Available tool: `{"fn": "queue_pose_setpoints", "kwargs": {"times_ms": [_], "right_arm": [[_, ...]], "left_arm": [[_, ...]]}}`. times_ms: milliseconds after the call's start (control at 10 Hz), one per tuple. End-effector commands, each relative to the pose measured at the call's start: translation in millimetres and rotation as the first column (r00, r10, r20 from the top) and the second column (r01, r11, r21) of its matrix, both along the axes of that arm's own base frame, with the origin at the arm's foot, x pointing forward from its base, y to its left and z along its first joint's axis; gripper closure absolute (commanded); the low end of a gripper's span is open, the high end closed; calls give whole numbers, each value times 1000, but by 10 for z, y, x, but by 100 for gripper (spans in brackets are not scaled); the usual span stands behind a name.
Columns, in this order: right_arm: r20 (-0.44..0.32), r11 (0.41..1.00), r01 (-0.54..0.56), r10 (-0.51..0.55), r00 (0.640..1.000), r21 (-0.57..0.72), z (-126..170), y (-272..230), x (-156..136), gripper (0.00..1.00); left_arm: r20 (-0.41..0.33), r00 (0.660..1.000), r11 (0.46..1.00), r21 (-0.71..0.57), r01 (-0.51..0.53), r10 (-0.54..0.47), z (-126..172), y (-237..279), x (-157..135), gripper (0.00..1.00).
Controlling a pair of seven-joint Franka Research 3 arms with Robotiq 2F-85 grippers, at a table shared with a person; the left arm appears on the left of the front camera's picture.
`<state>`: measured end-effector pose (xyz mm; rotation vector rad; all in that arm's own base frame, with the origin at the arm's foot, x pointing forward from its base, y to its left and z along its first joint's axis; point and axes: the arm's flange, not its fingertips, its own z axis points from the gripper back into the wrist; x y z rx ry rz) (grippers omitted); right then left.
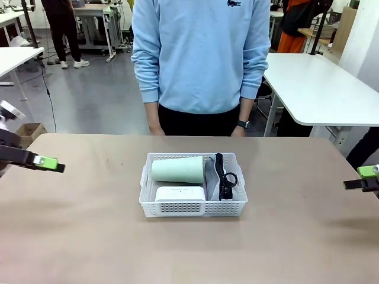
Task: Efficiently arrange items inside the basket to fit them all.
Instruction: Pick up the Reusable plastic cup and place it inside the Organizing basket.
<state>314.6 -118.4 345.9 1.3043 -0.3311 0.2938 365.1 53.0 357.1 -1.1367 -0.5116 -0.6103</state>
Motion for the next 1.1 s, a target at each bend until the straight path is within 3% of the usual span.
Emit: {"fn": "queue_pose_setpoints", "kwargs": {"times_ms": [0, 1000], "right_arm": [[23, 1000, 0, 0, 1000, -10, -1, -7, -21, 0], [23, 1000, 0, 0, 1000, -10, -1, -7, -21, 0]], "left_arm": [[125, 990, 997, 37, -68, 63, 495, 32, -244, 0], [125, 990, 997, 37, -68, 63, 495, 32, -244, 0]]}}
